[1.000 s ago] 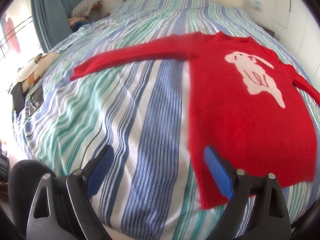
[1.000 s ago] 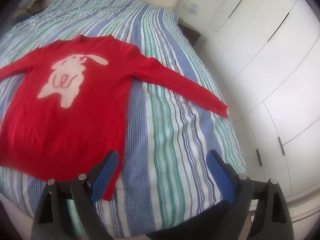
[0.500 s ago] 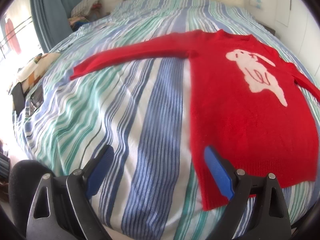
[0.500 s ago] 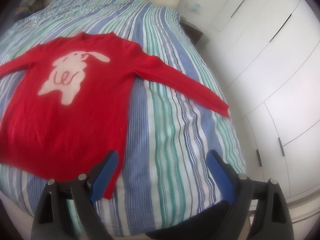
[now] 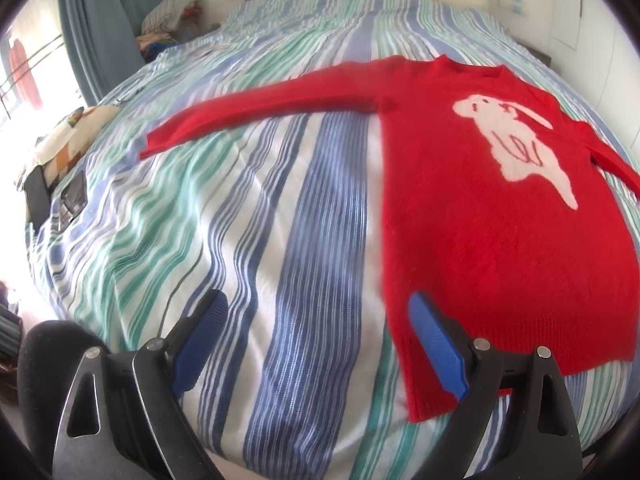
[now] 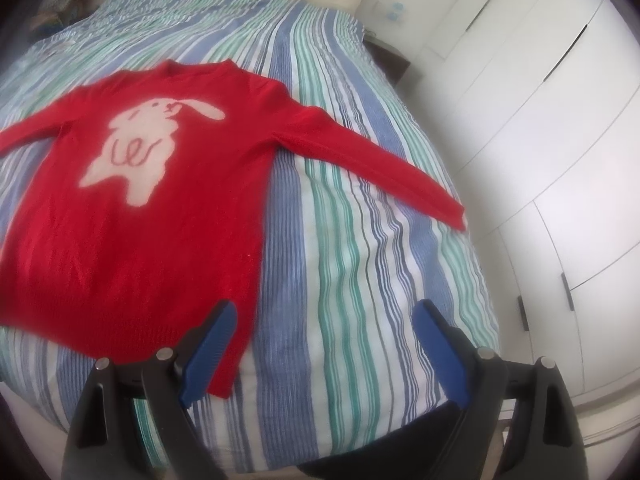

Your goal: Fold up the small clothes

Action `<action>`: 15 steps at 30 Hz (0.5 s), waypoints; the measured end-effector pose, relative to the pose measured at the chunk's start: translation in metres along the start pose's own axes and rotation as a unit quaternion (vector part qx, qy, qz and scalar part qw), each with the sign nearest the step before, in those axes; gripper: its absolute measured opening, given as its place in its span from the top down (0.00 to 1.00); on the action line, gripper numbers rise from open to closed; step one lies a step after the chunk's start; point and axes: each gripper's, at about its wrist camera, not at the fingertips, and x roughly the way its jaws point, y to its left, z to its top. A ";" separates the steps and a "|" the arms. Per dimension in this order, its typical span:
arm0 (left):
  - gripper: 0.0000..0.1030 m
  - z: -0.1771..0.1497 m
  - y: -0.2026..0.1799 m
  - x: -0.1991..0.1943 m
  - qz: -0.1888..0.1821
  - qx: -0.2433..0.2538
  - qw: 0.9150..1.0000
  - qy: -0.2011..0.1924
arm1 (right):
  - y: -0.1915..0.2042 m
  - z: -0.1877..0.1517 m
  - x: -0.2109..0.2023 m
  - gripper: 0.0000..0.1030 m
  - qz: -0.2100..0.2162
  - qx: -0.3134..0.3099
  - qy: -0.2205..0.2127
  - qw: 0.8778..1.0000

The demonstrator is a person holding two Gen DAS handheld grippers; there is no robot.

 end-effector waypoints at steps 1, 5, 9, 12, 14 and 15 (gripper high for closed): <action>0.10 0.000 0.000 0.000 0.000 0.000 1.000 0.000 | 0.000 0.000 0.000 0.14 0.000 0.000 0.000 1.000; 0.10 0.000 0.000 0.000 0.000 0.000 1.000 0.000 | 0.000 0.000 0.000 0.14 -0.001 0.001 0.000 1.000; 0.10 0.000 0.000 0.000 0.001 0.001 1.000 0.000 | -0.002 0.001 0.002 0.14 -0.001 0.002 0.002 1.000; 0.10 0.001 -0.001 0.002 -0.004 0.000 1.000 0.004 | -0.004 0.001 0.003 0.14 0.003 0.006 0.003 1.000; 0.10 0.007 -0.002 0.002 -0.013 -0.001 1.000 0.013 | -0.006 0.002 0.004 0.14 0.017 0.013 -0.003 1.000; 0.10 0.012 -0.001 0.001 -0.020 -0.005 1.000 0.015 | -0.006 0.003 0.007 0.14 0.031 0.016 -0.009 0.999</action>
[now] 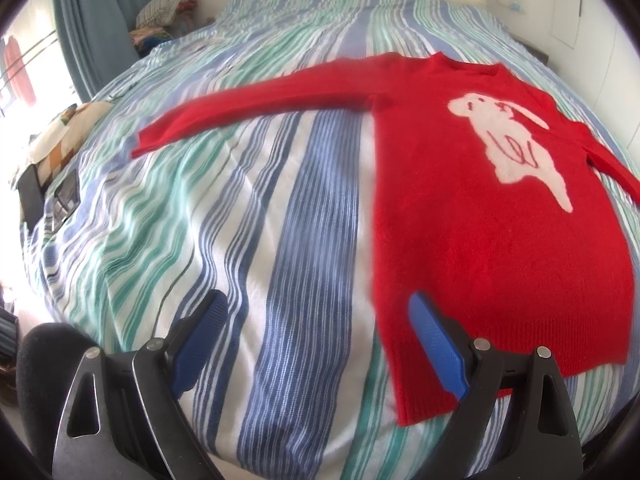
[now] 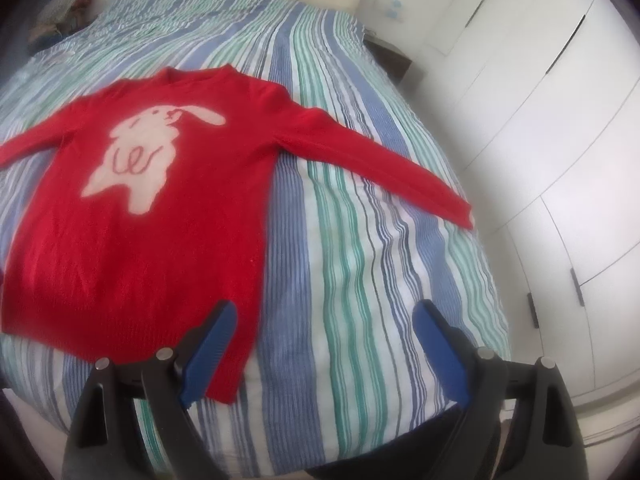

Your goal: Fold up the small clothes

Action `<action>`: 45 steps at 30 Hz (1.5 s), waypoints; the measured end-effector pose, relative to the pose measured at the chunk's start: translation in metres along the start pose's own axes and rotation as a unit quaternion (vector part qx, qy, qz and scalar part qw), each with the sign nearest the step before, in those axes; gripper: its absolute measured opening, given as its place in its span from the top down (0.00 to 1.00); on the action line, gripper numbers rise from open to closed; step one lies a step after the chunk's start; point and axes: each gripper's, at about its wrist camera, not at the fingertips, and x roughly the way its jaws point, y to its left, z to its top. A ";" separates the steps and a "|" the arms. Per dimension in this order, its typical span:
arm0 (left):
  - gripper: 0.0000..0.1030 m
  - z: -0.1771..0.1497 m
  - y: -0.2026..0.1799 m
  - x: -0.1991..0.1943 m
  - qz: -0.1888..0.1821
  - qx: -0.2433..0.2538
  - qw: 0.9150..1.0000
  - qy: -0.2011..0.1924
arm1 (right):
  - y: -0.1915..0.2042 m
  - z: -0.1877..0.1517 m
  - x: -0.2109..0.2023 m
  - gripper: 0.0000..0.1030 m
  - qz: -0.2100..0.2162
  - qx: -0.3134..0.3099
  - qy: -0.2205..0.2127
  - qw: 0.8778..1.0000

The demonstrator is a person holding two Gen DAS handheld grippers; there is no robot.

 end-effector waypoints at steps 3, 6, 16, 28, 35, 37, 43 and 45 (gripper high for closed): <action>0.09 0.018 0.005 -0.010 -0.014 -0.015 1.000 -0.023 | -0.015 0.009 0.017 0.14 0.105 0.018 -0.022 0.994; 0.05 0.033 0.010 -0.018 -0.001 -0.020 0.999 -0.051 | -0.067 0.027 0.047 0.14 0.210 0.078 -0.066 0.972; 0.05 0.016 0.021 0.016 0.039 -0.027 0.999 0.004 | -0.287 -0.013 0.240 0.36 0.329 0.549 -0.030 0.768; 0.05 0.015 0.009 0.037 0.070 0.004 0.997 0.009 | -0.309 0.017 0.299 0.96 0.308 0.570 -0.009 0.761; 0.05 0.017 0.010 0.033 0.046 -0.006 0.999 -0.004 | -0.272 0.157 0.163 0.96 0.256 0.331 -0.098 0.903; 0.05 0.018 0.013 0.030 0.038 -0.014 0.999 -0.008 | -0.226 0.208 0.121 0.96 0.285 0.252 -0.123 0.917; 0.05 0.020 0.025 0.018 0.034 -0.026 0.999 -0.030 | -0.041 0.286 0.047 0.96 0.413 0.095 -0.136 0.895; 0.05 0.020 0.028 0.016 0.033 -0.030 0.999 -0.031 | 0.021 0.295 0.049 0.93 0.433 0.062 -0.120 0.891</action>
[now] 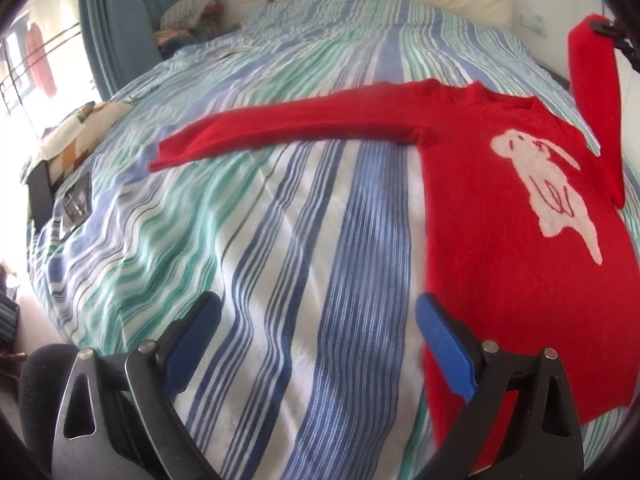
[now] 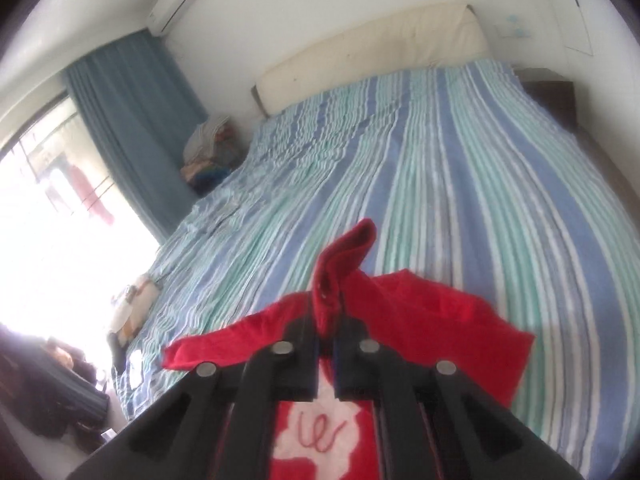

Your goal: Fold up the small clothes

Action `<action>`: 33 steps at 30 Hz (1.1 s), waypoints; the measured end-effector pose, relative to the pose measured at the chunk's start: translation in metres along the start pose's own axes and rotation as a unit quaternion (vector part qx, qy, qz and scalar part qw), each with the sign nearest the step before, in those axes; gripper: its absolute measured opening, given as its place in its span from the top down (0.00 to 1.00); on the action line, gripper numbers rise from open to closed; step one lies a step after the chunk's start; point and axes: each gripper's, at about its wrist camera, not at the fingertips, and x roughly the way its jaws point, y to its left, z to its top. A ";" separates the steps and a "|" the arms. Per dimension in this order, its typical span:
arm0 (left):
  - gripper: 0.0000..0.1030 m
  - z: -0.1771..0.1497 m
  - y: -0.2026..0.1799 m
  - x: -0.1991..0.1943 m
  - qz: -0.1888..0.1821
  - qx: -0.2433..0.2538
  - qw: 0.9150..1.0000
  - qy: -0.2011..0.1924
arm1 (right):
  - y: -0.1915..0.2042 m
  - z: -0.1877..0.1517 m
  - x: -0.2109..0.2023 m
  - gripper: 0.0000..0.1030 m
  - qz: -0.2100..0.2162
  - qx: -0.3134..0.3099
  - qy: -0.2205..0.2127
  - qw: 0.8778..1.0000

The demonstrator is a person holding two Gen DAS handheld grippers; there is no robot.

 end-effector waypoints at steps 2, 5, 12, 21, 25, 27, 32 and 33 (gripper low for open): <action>0.05 0.001 0.003 0.000 0.003 -0.005 1.000 -0.001 | 0.017 -0.022 0.049 0.74 0.050 0.017 0.045 0.998; 0.05 0.002 0.009 -0.001 0.001 -0.017 1.000 -0.001 | 0.021 -0.059 0.091 0.39 0.105 0.069 0.094 0.988; 0.05 0.005 0.014 0.009 -0.027 -0.042 0.999 0.019 | -0.048 -0.076 0.073 0.39 0.067 0.114 0.094 0.987; 0.03 -0.010 0.004 0.038 -0.014 -0.020 0.995 0.094 | -0.170 -0.150 0.039 0.52 -0.111 0.170 0.135 0.970; 0.00 -0.013 0.003 0.051 -0.013 -0.022 0.993 0.113 | -0.120 -0.180 -0.027 0.43 -0.097 0.091 0.092 0.987; 0.00 -0.017 0.002 0.051 -0.014 -0.016 0.995 0.101 | -0.099 -0.206 -0.051 0.38 -0.119 0.047 0.083 0.988; 0.00 -0.019 -0.002 0.045 -0.021 0.019 0.993 0.110 | -0.089 -0.289 -0.076 0.38 -0.201 0.033 0.095 0.974; 0.02 -0.013 0.001 0.042 -0.033 0.018 0.992 0.124 | -0.096 -0.305 -0.076 0.37 -0.211 0.048 0.104 0.971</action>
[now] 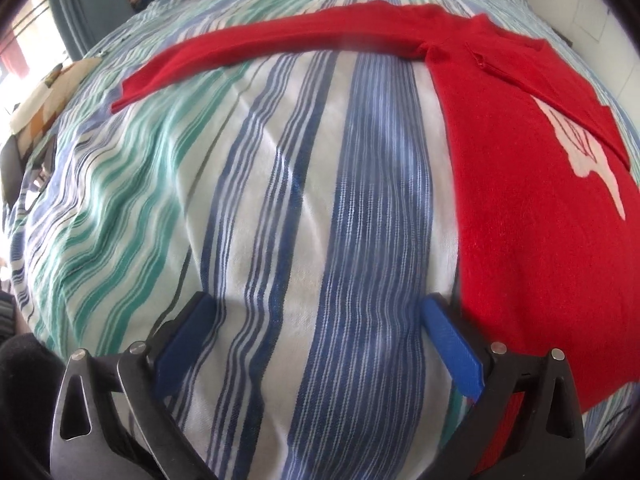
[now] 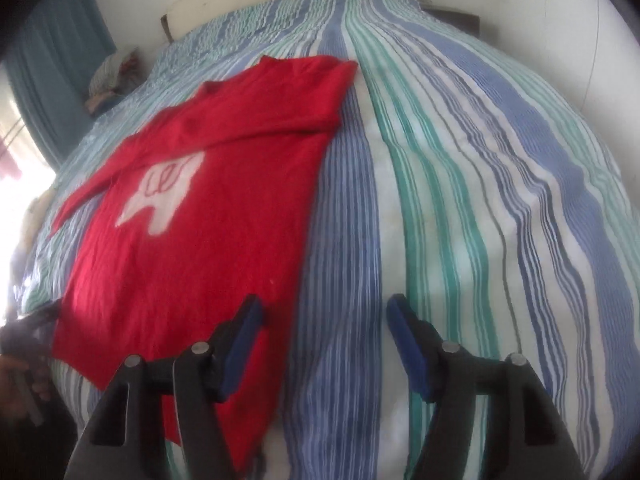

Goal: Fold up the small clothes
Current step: 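Grasp the sleeve cuff with the left tool and lift it toward the body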

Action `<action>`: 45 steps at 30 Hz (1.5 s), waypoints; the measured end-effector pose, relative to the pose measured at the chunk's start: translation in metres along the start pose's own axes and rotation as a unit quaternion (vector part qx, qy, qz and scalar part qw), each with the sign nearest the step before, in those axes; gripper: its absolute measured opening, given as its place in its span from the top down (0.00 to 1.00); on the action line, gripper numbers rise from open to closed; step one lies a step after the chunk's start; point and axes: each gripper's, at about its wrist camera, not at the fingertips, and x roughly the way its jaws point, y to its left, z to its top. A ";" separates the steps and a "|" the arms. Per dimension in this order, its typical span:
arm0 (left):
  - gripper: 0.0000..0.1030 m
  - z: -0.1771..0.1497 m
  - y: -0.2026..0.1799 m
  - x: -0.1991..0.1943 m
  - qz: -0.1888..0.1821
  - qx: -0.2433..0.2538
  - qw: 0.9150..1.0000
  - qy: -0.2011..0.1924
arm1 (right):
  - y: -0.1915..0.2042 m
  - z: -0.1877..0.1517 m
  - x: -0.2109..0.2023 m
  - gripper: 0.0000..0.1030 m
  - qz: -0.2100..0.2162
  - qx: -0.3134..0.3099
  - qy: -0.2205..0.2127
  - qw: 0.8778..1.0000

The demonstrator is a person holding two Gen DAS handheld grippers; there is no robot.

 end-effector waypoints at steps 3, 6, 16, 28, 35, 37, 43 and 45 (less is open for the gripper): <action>0.02 0.027 0.028 -0.029 -0.061 -0.027 0.997 -0.025 | -0.013 -0.022 -0.002 0.33 0.011 0.059 -0.030 0.998; 0.01 0.077 0.075 -0.051 -0.069 -0.050 0.994 -0.069 | -0.010 -0.022 0.000 0.28 0.006 0.060 -0.029 0.998; 0.03 0.166 0.252 0.055 -0.057 -0.247 0.967 -0.017 | 0.002 -0.024 0.004 0.20 -0.005 0.045 -0.041 0.998; 0.94 0.207 0.186 -0.010 -0.080 -0.138 0.983 -0.087 | 0.009 -0.028 0.006 0.15 -0.019 0.025 -0.040 0.999; 0.94 0.255 -0.017 -0.136 -0.208 0.096 0.959 -0.168 | 0.007 -0.029 0.006 0.15 -0.012 0.026 -0.043 0.999; 0.94 0.255 -0.078 -0.149 -0.252 0.144 0.943 -0.163 | 0.006 -0.029 0.006 0.15 -0.009 0.030 -0.045 0.999; 0.65 0.239 -0.215 -0.100 -0.286 0.215 0.929 -0.091 | 0.004 -0.031 0.003 0.15 -0.005 0.030 -0.049 0.998; 0.43 0.233 -0.223 -0.076 -0.270 0.203 0.938 -0.076 | 0.003 -0.032 0.003 0.15 -0.001 0.028 -0.049 0.998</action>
